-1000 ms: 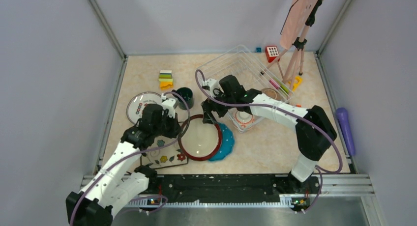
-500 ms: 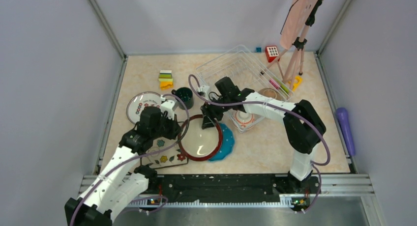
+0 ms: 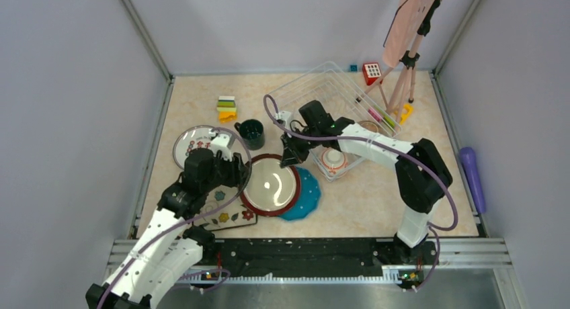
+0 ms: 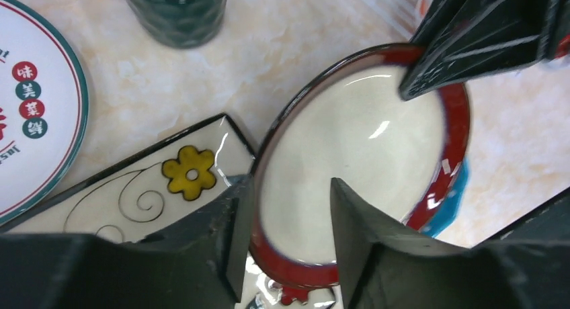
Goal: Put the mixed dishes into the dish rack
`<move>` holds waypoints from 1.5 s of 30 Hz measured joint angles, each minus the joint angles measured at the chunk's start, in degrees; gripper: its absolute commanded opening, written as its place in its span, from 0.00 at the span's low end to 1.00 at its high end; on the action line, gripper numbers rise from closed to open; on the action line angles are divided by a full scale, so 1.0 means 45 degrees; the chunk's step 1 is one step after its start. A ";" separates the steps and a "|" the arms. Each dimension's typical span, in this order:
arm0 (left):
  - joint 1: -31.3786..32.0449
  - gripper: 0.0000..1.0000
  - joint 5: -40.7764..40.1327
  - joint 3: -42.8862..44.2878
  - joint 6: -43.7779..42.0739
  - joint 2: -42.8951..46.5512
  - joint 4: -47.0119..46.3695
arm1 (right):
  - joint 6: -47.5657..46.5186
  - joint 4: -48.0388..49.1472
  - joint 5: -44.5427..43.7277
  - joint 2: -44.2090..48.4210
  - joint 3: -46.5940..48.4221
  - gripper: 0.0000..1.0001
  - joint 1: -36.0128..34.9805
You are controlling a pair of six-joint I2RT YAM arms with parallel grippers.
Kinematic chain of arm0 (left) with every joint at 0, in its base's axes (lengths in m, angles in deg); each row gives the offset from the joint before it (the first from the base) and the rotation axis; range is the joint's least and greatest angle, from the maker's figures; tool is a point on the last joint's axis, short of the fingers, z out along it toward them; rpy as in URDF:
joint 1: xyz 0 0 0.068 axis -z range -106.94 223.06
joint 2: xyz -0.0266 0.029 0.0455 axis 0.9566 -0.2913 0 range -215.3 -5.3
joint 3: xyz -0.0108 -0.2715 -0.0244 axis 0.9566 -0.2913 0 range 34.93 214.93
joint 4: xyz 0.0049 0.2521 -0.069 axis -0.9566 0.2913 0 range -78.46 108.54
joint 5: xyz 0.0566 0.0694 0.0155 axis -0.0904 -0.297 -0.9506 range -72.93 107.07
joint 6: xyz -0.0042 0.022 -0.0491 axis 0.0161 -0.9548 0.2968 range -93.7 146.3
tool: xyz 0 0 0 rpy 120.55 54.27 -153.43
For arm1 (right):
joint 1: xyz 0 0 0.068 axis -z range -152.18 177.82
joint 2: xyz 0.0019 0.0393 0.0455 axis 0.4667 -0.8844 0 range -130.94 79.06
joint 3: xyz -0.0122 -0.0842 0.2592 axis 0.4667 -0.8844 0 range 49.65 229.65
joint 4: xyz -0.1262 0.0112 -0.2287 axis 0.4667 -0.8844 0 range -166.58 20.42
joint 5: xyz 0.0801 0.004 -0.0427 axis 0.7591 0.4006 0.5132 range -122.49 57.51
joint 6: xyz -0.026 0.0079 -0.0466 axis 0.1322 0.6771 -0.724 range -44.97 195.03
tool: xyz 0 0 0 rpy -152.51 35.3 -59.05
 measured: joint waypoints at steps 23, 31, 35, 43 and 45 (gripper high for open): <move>0.0015 0.75 -0.3463 0.5309 0.2200 0.0758 0.2919 | 0.2725 -0.0039 -0.5323 0.2900 0.0986 0.00 0.0078; 0.0015 0.75 -0.3400 0.5571 0.2108 0.0971 0.3225 | 0.2637 0.1355 -0.7067 0.4473 0.1200 0.00 0.0622; 0.0015 0.75 -0.3371 0.5571 0.2035 0.1025 0.3249 | 0.1821 0.1642 -0.8043 0.4498 0.1413 0.00 0.0971; 0.0015 0.75 -0.2977 0.4765 0.1865 0.0928 0.2866 | -0.0520 0.2132 -0.8616 0.4503 0.1409 0.00 0.2788; 0.0015 0.75 -0.2832 0.4473 0.1855 0.0860 0.2696 | -0.1001 0.2331 -0.8850 0.4503 0.1365 0.00 0.3152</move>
